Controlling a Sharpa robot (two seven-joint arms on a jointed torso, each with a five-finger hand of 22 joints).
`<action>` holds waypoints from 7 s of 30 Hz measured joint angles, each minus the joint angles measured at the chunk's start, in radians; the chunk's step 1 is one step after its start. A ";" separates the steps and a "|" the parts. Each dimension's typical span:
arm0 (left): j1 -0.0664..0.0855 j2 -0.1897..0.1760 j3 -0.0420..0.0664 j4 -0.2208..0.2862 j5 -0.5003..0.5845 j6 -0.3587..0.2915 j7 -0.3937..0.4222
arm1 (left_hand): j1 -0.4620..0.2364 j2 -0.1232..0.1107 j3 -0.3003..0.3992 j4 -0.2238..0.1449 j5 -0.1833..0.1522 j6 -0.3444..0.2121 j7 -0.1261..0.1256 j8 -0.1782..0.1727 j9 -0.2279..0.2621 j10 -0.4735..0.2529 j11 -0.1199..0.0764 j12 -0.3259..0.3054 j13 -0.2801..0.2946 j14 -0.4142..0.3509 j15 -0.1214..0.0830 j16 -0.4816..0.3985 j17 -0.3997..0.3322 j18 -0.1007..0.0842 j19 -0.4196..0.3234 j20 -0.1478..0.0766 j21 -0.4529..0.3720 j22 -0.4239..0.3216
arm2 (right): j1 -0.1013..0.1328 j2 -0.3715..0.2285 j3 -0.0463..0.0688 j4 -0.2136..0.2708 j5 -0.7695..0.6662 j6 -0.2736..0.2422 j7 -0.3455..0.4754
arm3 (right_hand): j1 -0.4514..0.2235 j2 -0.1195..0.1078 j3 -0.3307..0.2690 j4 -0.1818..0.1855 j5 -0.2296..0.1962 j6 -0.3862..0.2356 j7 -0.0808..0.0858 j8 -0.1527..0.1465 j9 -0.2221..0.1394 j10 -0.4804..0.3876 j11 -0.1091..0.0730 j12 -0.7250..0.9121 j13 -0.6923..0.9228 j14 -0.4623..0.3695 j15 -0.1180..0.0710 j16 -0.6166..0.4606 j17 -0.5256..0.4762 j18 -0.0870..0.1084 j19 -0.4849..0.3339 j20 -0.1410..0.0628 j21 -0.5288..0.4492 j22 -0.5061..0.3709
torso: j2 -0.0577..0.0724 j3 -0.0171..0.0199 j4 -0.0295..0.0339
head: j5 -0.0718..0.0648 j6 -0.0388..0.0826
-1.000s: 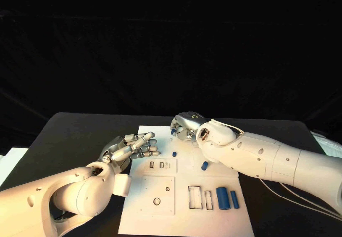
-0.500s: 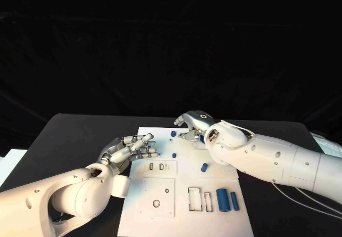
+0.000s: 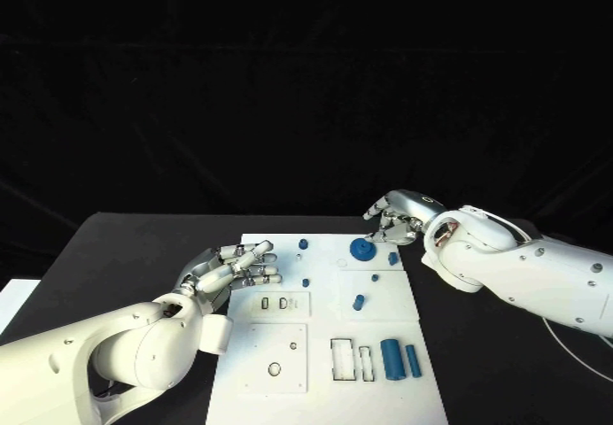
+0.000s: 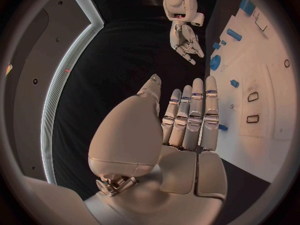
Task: Assemble the parts on the task board
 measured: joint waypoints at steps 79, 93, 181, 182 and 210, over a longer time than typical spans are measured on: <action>0.000 0.006 0.000 -0.015 0.007 0.024 -0.016 | 0.000 0.000 -0.003 -0.003 0.000 0.000 0.000 0.000 0.000 0.000 0.000 -0.004 0.000 0.000 0.000 0.000 0.002 0.000 0.004 -0.004 0.000 -0.001 | -0.042 0.195 -0.006 0.000 -0.115 -0.039 -0.073 | 0.146 0.109 -0.025 0.100 -0.064 0.109 -0.008 0.048 0.005 0.027 0.000 0.904 1.072 0.002 -0.005 0.291 0.320 -0.056 0.099 0.000 0.193 0.323 | -0.002 0.0019 -0.0001 | -0.001 -0.011; 0.000 0.006 0.000 -0.015 0.007 0.026 -0.016 | 0.000 0.000 -0.003 -0.003 0.000 0.000 0.000 0.000 0.000 0.000 0.000 -0.004 0.000 0.000 0.000 0.000 0.002 0.000 0.004 -0.004 0.000 -0.001 | -0.055 0.281 -0.019 -0.059 -0.125 -0.028 -0.073 | 0.122 0.099 -0.017 0.102 -0.064 0.110 -0.009 0.040 0.005 0.027 -0.008 0.889 1.060 0.002 -0.005 0.291 0.320 -0.054 0.098 0.000 0.193 0.323 | -0.001 0.0014 -0.0006 | 0.005 -0.018; 0.000 -0.003 0.000 -0.017 0.007 0.029 -0.025 | 0.000 0.000 -0.005 -0.005 0.000 0.000 0.000 -0.012 0.000 -0.004 0.003 -0.008 -0.001 0.000 0.000 0.000 0.006 0.000 0.007 0.000 0.000 -0.002 | -0.061 0.158 -0.019 0.035 0.033 -0.115 0.052 | 0.048 0.080 -0.129 0.185 0.054 -0.038 0.022 0.000 0.000 -0.014 0.030 0.830 1.035 0.003 0.026 0.278 0.320 -0.053 0.082 0.038 0.186 0.314 | -0.002 0.0069 -0.0136 | 0.018 -0.024; 0.000 -0.004 0.000 -0.019 0.007 0.029 -0.025 | 0.000 0.000 -0.005 -0.005 0.000 0.000 0.000 -0.012 0.000 -0.004 0.003 -0.008 -0.001 0.000 0.000 0.000 0.006 0.000 0.007 0.000 0.000 -0.002 | -0.057 0.127 -0.019 0.051 0.053 -0.121 0.078 | 0.061 0.080 -0.126 0.179 0.054 -0.031 0.021 0.000 0.000 -0.014 0.030 0.830 1.036 0.003 0.026 0.279 0.320 -0.053 0.082 0.038 0.186 0.314 | -0.002 0.0069 -0.0140 | 0.018 -0.024; 0.000 -0.004 0.000 -0.040 0.005 0.053 -0.023 | 0.004 0.004 -0.011 -0.011 0.000 0.000 0.000 -0.012 0.000 -0.004 0.003 -0.012 -0.001 0.000 0.000 -0.005 0.007 0.000 0.007 0.000 -0.006 -0.005 | -0.085 -0.104 -0.021 -0.070 0.306 -0.009 0.375 | 0.145 0.060 -0.116 0.094 0.017 -0.009 0.014 0.000 0.000 -0.021 0.023 0.800 1.012 0.003 0.026 0.278 0.320 -0.053 0.079 0.034 0.186 0.308 | -0.003 0.0148 -0.0233 | 0.019 -0.013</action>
